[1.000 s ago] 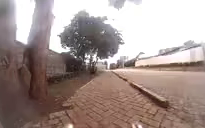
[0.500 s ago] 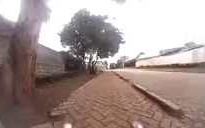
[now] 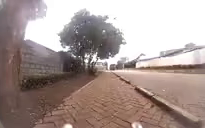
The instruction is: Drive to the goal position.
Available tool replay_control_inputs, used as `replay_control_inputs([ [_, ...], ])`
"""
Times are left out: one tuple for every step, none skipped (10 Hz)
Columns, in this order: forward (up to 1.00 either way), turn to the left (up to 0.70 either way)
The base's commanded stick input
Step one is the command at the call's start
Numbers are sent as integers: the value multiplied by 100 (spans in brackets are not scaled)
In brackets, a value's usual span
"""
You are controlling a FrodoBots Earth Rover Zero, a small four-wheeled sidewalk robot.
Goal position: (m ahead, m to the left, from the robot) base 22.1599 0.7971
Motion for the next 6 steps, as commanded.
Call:
replay_control_inputs([
  [70,4],
  [70,3],
  [70,1],
  [70,1],
  [70,3],
  [70,0],
])
